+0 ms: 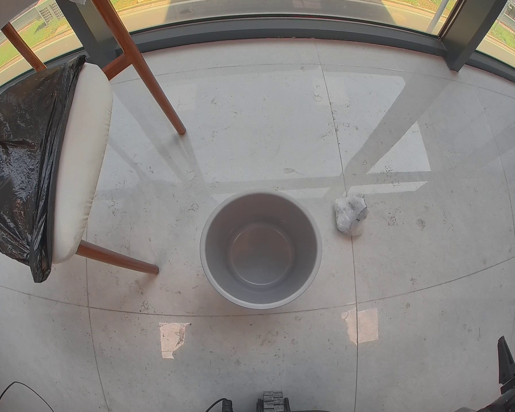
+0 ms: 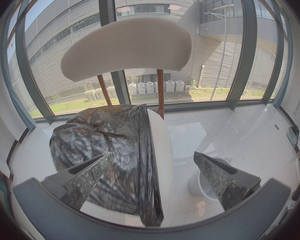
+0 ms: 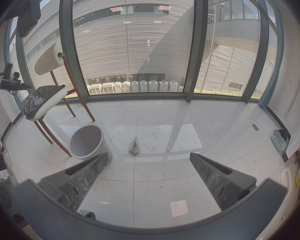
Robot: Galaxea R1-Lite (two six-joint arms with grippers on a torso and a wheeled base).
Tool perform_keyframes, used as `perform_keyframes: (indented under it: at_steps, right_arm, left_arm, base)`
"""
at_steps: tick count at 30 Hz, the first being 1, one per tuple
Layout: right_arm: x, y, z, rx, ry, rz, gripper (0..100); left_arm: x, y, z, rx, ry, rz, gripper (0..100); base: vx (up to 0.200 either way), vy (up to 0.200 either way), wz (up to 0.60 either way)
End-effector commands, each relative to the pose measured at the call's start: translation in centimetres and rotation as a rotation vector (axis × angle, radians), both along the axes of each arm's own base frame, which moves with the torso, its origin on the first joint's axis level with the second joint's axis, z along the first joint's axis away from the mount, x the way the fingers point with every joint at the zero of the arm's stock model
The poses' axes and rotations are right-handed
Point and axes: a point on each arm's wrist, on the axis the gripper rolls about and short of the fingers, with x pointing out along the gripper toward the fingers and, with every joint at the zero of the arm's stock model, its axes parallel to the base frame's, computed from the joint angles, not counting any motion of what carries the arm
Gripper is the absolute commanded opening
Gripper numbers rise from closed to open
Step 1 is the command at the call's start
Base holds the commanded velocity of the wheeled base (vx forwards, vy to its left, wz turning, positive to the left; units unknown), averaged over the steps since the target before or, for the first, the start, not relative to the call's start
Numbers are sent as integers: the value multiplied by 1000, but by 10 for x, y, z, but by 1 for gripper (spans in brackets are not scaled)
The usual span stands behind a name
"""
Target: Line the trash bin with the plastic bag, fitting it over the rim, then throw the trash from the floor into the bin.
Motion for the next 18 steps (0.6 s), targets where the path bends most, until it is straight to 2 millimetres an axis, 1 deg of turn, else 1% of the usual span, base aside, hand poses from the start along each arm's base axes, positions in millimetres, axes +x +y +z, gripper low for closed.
perform_keyframes:
  at_steps: [1, 6, 7, 9, 10, 14, 15, 18]
  right_arm:
    - [0, 0, -5, 2, 2, 0, 100]
    - [0, 0, -5, 2, 2, 1, 100]
    - [0, 0, -5, 2, 2, 0, 100]
    - [0, 0, -5, 2, 2, 0, 100]
    - [0, 0, -5, 2, 2, 0, 100]
    - [0, 0, -5, 2, 2, 0, 100]
    - [0, 0, -5, 4, 2, 0, 100]
    - [0, 0, -5, 2, 2, 0, 100]
  left_arm:
    - [136, 1, 22, 4, 100, 15, 100]
    - [147, 1, 25, 4, 100, 18, 100]
    - [151, 1, 23, 4, 111, 23, 100]
    - [154, 1, 21, 5, 117, 27, 100]
    - [159, 1, 22, 8, 119, 36, 100]
    - [161, 1, 22, 8, 119, 36, 100]
    - [165, 1, 21, 7, 130, 39, 100]
    - [169, 1, 18, 6, 143, 38, 100]
  base:
    - [0, 0, 0]
    - [0, 0, 0]
    - [0, 0, 0]
    - [0, 0, 0]
    - [0, 0, 0]
    - [0, 0, 0]
    - [0, 0, 0]
    - [0, 0, 0]
